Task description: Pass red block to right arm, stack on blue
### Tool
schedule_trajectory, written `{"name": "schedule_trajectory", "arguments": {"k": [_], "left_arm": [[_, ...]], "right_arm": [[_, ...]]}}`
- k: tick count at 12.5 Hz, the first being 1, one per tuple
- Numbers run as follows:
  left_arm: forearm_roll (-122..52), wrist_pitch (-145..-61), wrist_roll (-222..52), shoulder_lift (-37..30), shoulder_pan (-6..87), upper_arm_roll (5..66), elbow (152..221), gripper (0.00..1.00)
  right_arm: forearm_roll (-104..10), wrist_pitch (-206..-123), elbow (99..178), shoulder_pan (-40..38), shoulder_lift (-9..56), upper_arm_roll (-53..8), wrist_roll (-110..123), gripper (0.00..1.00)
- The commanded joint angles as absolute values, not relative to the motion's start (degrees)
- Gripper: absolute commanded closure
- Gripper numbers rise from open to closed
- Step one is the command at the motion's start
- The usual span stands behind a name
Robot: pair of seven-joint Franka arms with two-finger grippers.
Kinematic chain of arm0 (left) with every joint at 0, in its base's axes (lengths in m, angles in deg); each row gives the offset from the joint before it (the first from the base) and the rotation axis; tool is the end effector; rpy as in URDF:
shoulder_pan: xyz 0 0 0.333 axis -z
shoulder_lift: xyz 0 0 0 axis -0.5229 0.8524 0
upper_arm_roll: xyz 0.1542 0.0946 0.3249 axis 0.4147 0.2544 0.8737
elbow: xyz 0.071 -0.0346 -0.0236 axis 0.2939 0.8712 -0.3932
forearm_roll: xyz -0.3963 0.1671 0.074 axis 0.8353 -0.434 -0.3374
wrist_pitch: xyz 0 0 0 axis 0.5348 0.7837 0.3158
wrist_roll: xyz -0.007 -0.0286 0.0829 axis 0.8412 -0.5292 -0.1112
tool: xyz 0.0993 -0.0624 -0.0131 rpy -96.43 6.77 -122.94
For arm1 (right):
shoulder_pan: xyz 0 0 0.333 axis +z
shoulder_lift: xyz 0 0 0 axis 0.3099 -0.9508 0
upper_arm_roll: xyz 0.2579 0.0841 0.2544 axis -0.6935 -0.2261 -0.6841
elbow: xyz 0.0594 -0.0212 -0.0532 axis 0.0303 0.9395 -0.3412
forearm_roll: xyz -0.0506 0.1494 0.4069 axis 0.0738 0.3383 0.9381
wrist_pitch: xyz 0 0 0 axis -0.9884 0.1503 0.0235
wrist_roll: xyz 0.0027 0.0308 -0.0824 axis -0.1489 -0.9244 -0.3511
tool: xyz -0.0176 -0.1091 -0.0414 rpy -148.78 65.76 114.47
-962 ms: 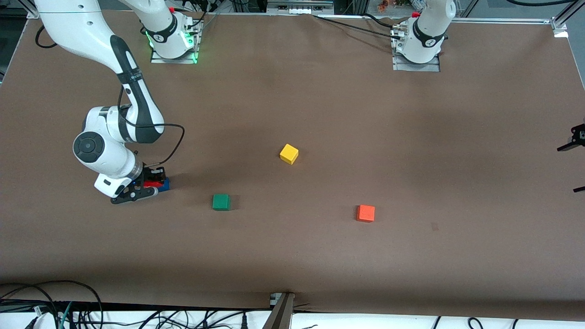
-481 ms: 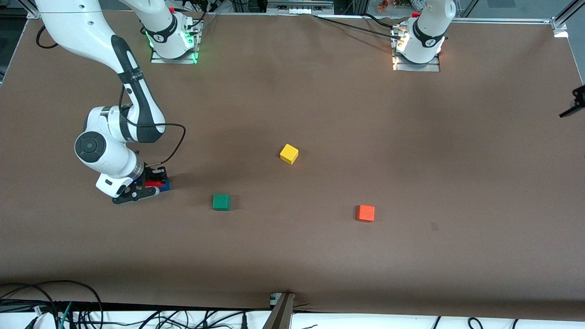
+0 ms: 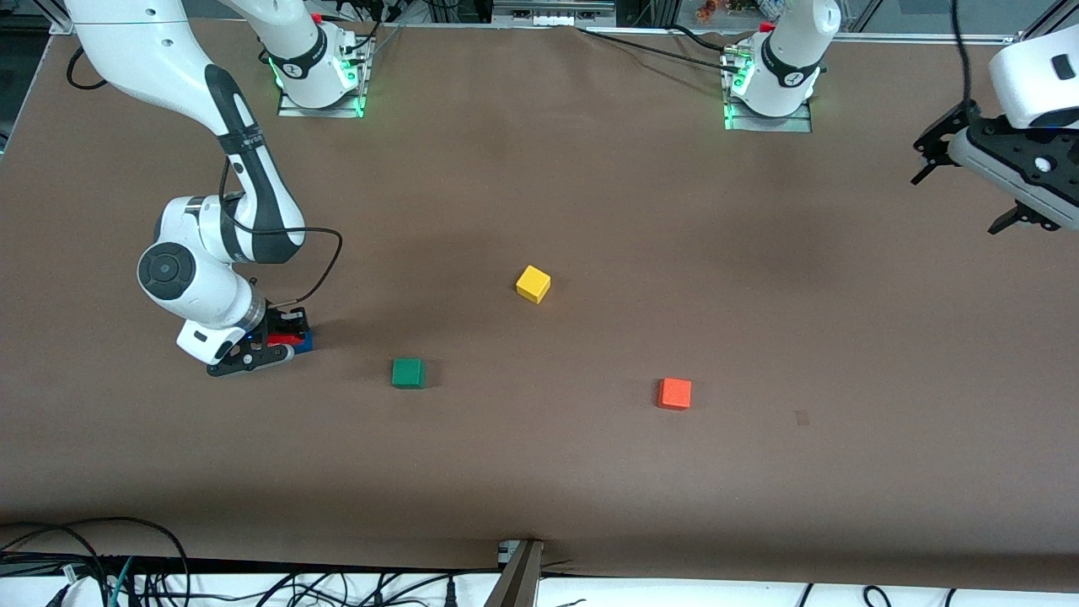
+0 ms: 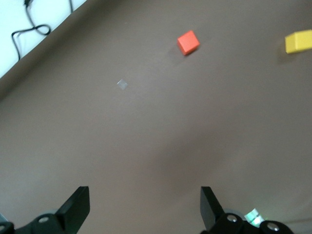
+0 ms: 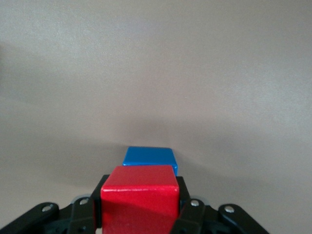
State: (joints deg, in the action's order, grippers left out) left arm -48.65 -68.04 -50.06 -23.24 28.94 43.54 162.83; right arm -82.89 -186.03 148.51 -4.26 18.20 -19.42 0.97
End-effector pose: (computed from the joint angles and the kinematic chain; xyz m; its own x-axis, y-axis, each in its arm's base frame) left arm 0.6171 -0.0667 0.7186 0.8157 -0.5780 -0.0241 -0.5784 -0.8141 -0.0516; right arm 0.6847 0.0703 0.2443 0.9603 0.2786 -0.0161 0.2790 -0.9587 0.0547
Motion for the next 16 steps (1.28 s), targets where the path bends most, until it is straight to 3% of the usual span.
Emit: {"name": "schedule_trajectory", "arguments": {"k": [1, 3, 5, 16], "left_arm": [[-43.8, -72.72, -59.53, -26.74, 30.12, 49.41, 171.07, 0.0], [-36.23, -74.65, -62.81, -25.69, 30.12, 56.7, 174.93, 0.0], [-35.94, -78.08, -62.9, -25.68, 30.04, 58.84, 176.63, 0.0], [-47.1, -79.59, -72.57, -26.39, 32.14, 55.85, 175.22, 0.0]], "right_arm": [[-83.37, -186.77, 150.62, -4.26, 20.21, -19.45, 1.33, 1.0], [-83.37, -186.77, 150.62, -4.26, 20.21, -19.45, 1.33, 1.0], [-83.37, -186.68, 150.62, -4.26, 20.21, -19.37, 1.33, 1.0], [-83.37, -186.68, 150.62, -4.34, 20.21, -19.19, 1.24, 1.0]]}}
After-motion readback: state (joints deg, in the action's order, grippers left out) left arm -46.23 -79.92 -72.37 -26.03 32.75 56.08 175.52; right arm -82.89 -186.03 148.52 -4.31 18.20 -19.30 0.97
